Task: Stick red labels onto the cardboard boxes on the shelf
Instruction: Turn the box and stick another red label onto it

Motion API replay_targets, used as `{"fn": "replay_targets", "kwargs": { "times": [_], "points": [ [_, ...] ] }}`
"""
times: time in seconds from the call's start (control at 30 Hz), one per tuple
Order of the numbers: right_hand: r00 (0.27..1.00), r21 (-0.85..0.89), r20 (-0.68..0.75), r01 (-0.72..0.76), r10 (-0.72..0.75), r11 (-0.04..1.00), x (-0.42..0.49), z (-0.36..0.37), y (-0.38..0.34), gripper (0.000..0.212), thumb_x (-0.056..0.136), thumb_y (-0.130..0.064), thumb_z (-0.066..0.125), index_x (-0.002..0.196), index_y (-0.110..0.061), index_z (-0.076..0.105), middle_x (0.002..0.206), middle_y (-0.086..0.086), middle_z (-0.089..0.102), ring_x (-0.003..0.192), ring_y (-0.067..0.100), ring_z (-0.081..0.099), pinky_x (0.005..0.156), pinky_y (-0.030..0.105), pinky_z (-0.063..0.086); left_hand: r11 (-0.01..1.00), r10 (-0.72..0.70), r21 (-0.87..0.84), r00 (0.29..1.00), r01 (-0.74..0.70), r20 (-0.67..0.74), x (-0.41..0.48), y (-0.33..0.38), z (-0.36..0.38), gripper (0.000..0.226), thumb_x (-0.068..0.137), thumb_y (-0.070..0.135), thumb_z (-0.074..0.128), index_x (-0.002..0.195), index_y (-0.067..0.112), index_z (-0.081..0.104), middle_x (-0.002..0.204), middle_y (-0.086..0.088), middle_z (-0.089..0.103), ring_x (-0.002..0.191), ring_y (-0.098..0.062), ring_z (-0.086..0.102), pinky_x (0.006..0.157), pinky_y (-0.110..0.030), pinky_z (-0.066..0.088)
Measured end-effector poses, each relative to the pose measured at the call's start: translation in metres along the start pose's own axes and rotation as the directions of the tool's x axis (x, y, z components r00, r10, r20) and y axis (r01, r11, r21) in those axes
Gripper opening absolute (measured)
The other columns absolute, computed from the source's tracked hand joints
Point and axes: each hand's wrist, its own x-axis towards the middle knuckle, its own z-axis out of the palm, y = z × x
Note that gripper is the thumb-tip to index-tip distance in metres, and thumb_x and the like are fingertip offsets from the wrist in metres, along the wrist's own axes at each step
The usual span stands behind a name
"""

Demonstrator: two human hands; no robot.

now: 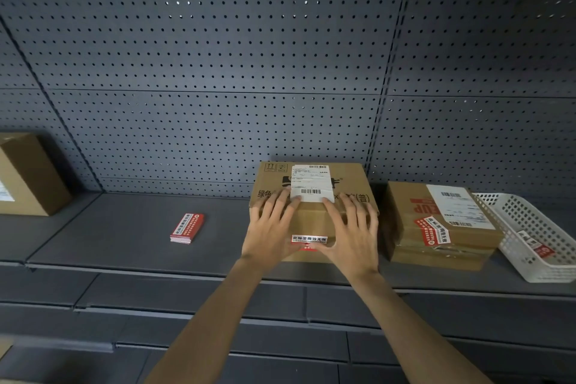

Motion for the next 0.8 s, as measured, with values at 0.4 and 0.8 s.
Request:
{"fn": "replay_targets", "kwargs": {
  "times": [0.4,0.8],
  "points": [
    [0.994,-0.002,0.051,0.096,-0.096,0.995,0.0,0.005,0.019,0.118,0.062,-0.07,0.078,0.157,-0.028,0.022,0.155,0.011,0.037,0.144,0.029,0.033,0.12,0.05,0.022,0.995,0.016,0.095,0.996,-0.024,0.083,-0.003,-0.009,0.009,0.127,0.059,0.074,0.077,0.158,0.022,0.015,0.148,-0.013,0.041,0.137,-0.031,0.039,0.114,-0.05,0.026],
    [1.0,-0.007,0.025,0.008,-0.007,1.0,-0.002,0.009,0.003,0.117,0.065,-0.086,0.062,0.158,-0.028,0.02,0.158,0.015,0.031,0.145,0.033,0.031,0.122,0.054,0.014,0.99,-0.108,0.098,0.988,0.098,0.11,-0.004,0.011,0.014,0.114,0.064,0.083,0.063,0.152,0.018,0.029,0.149,-0.016,0.04,0.141,-0.035,0.036,0.117,-0.061,0.016]
  ]
}}
